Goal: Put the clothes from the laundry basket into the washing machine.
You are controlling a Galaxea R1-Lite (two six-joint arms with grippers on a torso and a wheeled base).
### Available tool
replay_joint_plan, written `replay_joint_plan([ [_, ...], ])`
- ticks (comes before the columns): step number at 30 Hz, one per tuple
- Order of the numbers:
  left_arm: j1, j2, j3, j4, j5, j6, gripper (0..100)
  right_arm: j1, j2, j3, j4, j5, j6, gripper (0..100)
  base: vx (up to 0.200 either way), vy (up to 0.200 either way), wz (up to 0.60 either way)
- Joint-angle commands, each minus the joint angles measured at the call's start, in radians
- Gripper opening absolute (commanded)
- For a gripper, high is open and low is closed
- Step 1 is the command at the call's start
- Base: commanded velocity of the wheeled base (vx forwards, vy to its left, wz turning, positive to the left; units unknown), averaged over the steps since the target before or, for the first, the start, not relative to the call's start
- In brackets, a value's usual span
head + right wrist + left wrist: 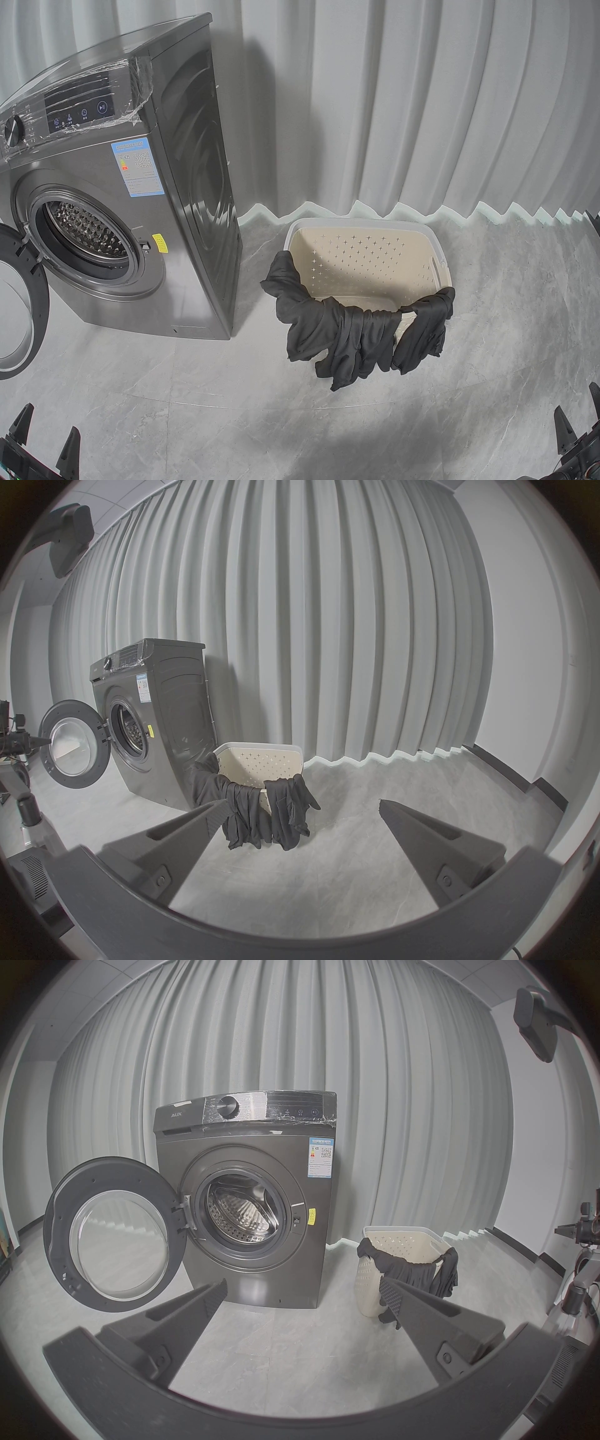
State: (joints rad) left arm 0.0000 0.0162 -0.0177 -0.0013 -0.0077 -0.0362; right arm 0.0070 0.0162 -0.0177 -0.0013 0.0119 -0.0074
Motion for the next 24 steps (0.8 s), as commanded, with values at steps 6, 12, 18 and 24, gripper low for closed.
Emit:
replay_joint_plan([
  [6, 0.0, -0.016, 0.016, 0.001, 0.0, -0.001, 100, 0.001, -0.016, 0.018, 0.0, 0.0, 0.0, 100, 0.067, 0.0, 0.0],
  [12, 0.0, -0.016, 0.016, 0.0, 0.0, -0.001, 100, 0.001, -0.016, 0.018, 0.0, 0.0, 0.0, 100, 0.0, -0.033, 0.0],
  [18, 0.0, -0.016, 0.016, 0.0, 0.0, -0.002, 100, 0.001, -0.016, 0.018, 0.0, 0.0, 0.0, 100, 0.0, -0.2, 0.0],
  [24, 0.0, -0.016, 0.016, 0.0, 0.0, -0.001, 100, 0.001, -0.016, 0.018, 0.0, 0.0, 0.0, 100, 0.0, -0.2, 0.0],
])
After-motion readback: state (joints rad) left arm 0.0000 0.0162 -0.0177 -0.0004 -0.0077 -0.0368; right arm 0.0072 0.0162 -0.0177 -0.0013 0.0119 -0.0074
